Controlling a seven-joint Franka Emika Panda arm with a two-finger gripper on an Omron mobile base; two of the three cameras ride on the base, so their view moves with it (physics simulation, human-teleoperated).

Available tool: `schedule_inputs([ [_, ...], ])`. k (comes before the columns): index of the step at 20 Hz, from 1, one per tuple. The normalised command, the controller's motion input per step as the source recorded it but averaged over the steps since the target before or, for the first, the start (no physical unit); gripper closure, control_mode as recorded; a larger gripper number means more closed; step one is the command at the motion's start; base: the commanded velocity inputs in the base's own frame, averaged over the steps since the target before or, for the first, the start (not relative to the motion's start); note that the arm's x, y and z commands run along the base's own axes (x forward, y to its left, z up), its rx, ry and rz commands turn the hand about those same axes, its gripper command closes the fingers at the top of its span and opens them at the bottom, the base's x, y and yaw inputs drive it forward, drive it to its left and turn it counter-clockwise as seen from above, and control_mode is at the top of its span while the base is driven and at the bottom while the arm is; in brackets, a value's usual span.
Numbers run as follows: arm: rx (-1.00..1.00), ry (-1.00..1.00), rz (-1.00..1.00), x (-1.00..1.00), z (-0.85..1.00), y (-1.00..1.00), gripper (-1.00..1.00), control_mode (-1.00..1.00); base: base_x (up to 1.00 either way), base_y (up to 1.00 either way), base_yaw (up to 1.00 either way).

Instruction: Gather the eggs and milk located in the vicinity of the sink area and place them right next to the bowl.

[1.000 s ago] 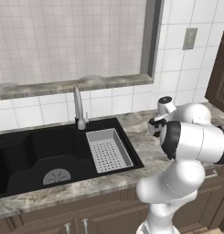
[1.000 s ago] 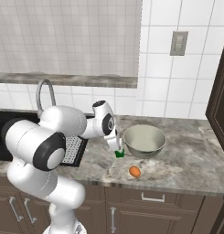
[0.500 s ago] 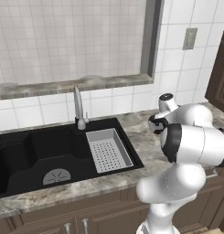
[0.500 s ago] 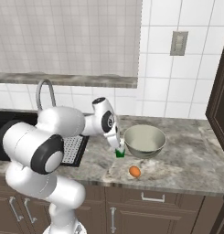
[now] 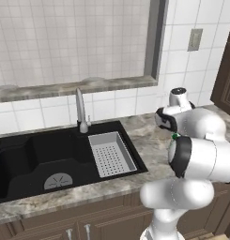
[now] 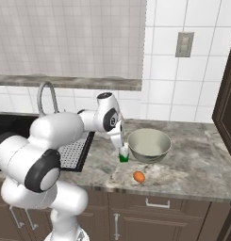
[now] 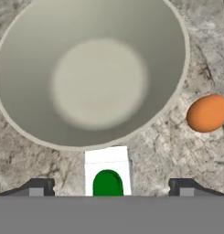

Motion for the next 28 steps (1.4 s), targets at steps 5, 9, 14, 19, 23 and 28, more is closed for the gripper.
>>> schedule_inputs([
  [5, 0.28, 0.05, 0.05, -0.30, 0.56, 0.03, -1.00, -1.00, 0.00, 0.00, 0.00],
  [9, 0.08, 0.16, 0.24, -0.46, 0.34, 0.35, -1.00, -1.00, 0.00, 0.00, 0.00],
  [14, -0.01, 0.09, 0.39, -0.69, 0.00, 0.55, -1.00, -1.00, 0.00, 0.00, 0.00],
  [19, -0.06, 0.00, 0.45, -0.96, -0.10, 0.31, -1.00, -1.00, 0.00, 0.00, 0.00],
  [23, 0.04, 0.04, 0.48, -0.90, -0.01, 0.34, -1.00, -1.00, 0.00, 0.00, 0.00],
  [28, 0.00, 0.15, 0.60, -0.54, 0.06, 0.65, -1.00, -1.00, 0.00, 0.00, 0.00],
])
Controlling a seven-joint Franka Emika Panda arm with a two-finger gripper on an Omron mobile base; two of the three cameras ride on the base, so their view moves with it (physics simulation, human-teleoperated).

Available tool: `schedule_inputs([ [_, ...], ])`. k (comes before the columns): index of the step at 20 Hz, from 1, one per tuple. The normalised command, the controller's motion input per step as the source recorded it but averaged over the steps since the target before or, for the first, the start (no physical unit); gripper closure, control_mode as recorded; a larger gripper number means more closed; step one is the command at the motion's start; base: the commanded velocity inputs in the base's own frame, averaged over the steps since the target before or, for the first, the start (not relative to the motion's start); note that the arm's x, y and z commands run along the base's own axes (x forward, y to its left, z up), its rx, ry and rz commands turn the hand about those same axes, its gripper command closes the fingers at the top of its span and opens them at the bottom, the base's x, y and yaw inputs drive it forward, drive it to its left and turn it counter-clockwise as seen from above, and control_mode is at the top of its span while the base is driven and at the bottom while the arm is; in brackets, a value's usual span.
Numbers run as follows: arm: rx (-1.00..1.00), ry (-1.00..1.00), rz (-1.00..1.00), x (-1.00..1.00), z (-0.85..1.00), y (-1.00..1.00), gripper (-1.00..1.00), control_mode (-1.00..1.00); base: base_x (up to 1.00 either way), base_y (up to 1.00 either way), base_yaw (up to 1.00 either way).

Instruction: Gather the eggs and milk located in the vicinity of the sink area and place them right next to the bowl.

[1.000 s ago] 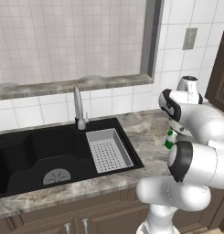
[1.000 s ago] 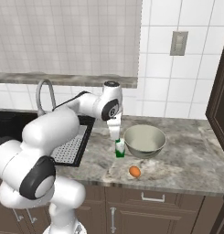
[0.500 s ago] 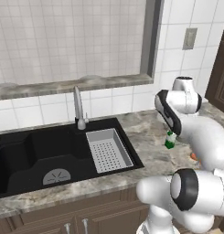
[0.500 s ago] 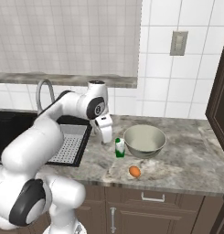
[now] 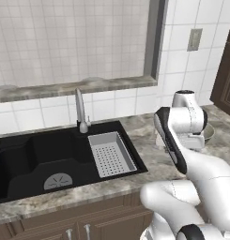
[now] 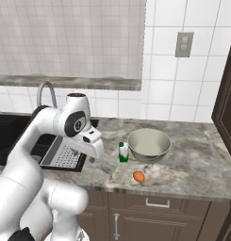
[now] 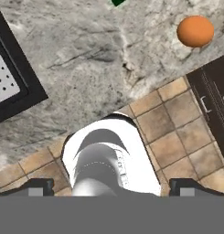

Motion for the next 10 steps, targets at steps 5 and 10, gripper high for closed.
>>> schedule_inputs([
  [5, 0.00, 0.08, 0.50, -0.36, 0.02, 0.57, -1.00, -1.00, 0.00, 0.00, 0.00],
  [10, 0.00, 0.01, 0.09, -0.02, -0.07, 0.00, -1.00, -1.00, 0.00, 0.00, 0.00],
])
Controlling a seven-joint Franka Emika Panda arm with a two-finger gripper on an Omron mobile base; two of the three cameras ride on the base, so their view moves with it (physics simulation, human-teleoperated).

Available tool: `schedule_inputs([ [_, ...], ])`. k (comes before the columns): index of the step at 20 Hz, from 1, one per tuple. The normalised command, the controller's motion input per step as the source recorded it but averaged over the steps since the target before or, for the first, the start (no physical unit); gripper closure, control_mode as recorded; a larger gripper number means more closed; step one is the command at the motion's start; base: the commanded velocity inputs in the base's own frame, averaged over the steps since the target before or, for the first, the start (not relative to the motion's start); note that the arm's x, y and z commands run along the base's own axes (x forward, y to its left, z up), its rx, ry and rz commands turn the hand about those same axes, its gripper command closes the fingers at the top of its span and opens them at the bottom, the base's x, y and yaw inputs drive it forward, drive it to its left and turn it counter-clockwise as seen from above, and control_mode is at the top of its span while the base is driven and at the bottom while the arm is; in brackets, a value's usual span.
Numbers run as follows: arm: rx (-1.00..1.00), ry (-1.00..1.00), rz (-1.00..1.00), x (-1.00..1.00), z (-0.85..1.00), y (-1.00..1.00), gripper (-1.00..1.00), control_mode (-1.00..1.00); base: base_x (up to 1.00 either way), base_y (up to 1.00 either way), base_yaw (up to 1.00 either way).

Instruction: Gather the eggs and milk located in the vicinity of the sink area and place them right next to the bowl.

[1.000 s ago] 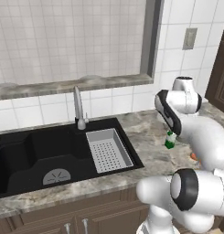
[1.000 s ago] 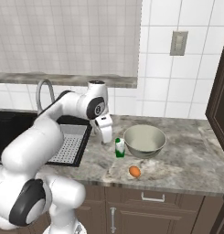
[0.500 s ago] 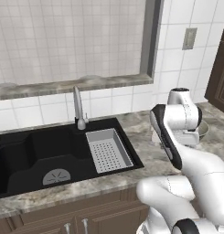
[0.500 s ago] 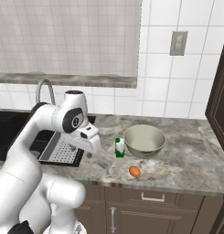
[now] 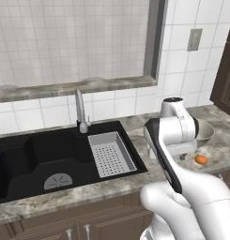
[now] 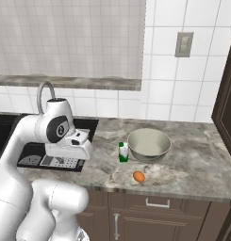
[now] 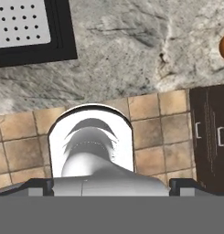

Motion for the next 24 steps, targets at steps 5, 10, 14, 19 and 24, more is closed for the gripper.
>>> schedule_inputs([
  [5, 0.00, -0.02, 0.00, -0.02, -0.01, 0.29, -1.00, -1.00, 0.00, 0.00, 0.00],
  [10, 0.00, 0.00, 0.00, 0.00, 0.00, 0.00, -1.00, 1.00, 0.00, 0.00, 0.00],
  [14, 0.00, 0.00, 0.00, 0.00, 0.00, 0.00, -1.00, 1.00, -0.19, 0.85, 0.00],
  [19, 0.00, 0.00, 0.00, 0.00, 0.00, 0.00, -1.00, 1.00, -0.38, 1.00, 0.00],
  [24, 0.00, 0.00, 0.00, 0.00, 0.00, 0.00, -1.00, 1.00, -0.61, 1.00, 0.07],
])
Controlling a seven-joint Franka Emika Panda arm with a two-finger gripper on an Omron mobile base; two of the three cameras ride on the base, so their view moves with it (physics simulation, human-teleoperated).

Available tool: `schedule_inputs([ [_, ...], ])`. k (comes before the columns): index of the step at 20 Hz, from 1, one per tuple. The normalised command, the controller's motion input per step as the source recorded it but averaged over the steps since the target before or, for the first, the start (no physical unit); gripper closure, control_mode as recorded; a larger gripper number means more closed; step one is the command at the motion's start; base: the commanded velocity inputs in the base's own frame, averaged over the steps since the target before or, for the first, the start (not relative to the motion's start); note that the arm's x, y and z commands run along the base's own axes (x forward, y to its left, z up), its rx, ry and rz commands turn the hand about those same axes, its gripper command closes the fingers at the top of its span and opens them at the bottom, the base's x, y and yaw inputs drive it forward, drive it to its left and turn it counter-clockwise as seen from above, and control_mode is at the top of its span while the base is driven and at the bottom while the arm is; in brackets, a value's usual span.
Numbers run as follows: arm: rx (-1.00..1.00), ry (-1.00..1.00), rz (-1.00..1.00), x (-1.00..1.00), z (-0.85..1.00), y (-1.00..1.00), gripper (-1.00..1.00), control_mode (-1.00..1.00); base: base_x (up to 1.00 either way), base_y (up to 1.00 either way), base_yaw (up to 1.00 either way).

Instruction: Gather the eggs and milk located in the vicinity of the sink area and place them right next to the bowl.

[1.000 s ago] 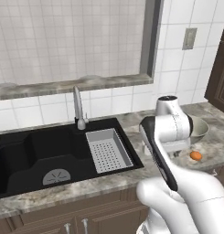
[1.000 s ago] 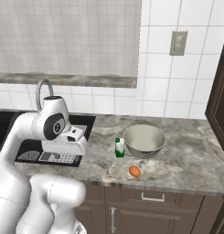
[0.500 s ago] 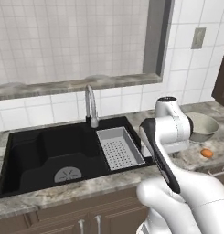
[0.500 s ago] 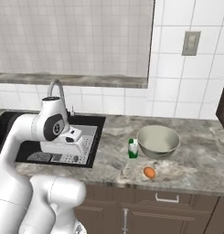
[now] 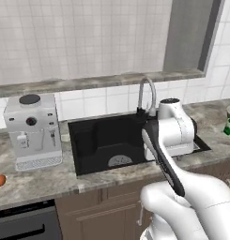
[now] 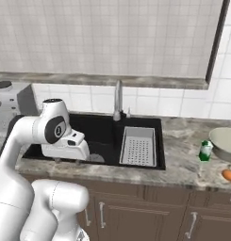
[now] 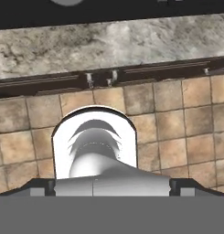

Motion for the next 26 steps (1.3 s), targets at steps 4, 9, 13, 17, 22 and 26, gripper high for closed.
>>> schedule_inputs([
  [4, 0.00, 0.00, 0.00, 0.00, 0.00, 0.00, -1.00, 1.00, -0.52, 1.00, 0.12],
  [9, 0.00, 0.00, 0.00, 0.00, 0.00, 0.00, -1.00, 1.00, -0.21, 1.00, 0.09],
  [13, 0.00, 0.00, 0.00, 0.00, 0.00, 0.00, -1.00, 1.00, 0.00, 0.86, 0.04],
  [17, 0.00, 0.00, 0.00, 0.00, 0.00, 0.00, -1.00, 1.00, 0.00, 0.72, 0.00],
  [22, 0.00, 0.00, 0.00, 0.00, 0.00, 0.00, -1.00, 1.00, 0.12, 0.75, -0.01],
  [26, 0.00, 0.00, 0.00, 0.00, 0.00, 0.00, -1.00, 1.00, 0.24, 0.62, -0.03],
])
